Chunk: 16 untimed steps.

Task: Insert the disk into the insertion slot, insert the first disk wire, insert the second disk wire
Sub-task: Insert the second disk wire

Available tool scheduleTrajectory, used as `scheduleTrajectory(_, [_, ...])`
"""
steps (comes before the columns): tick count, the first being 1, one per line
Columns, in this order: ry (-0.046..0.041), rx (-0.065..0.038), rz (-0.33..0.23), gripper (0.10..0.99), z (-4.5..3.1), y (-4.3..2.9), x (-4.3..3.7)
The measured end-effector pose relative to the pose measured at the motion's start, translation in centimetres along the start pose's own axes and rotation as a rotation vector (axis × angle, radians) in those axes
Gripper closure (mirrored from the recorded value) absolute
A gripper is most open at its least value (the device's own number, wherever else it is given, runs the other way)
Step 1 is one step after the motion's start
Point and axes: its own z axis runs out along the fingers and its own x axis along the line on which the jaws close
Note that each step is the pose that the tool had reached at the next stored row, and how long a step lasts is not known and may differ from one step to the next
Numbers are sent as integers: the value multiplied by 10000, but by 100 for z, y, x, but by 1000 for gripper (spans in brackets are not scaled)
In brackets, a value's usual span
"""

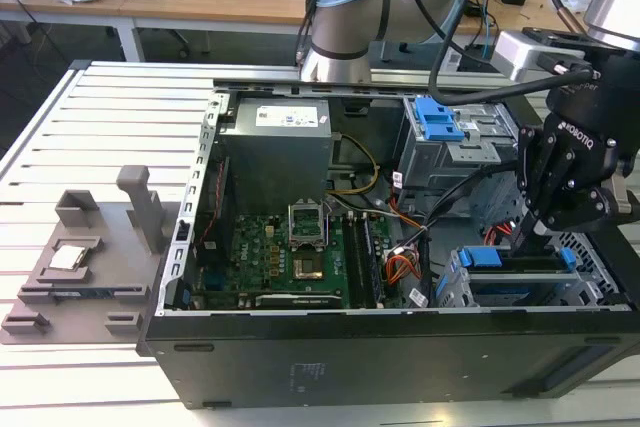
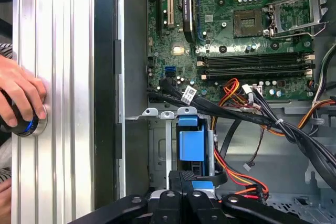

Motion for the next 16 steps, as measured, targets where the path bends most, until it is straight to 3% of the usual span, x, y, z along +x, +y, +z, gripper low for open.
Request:
scheduleTrajectory(2, [-1, 0, 0, 973, 2, 0, 0])
scheduleTrajectory(3, [-1, 0, 0, 910, 2, 0, -1])
scheduleTrajectory(12, [-1, 0, 0, 894, -22, 2, 5])
scheduleTrajectory(13, [-1, 0, 0, 776, -22, 1, 5])
scheduleTrajectory(16, [-1, 0, 0, 714, -23, 1, 5])
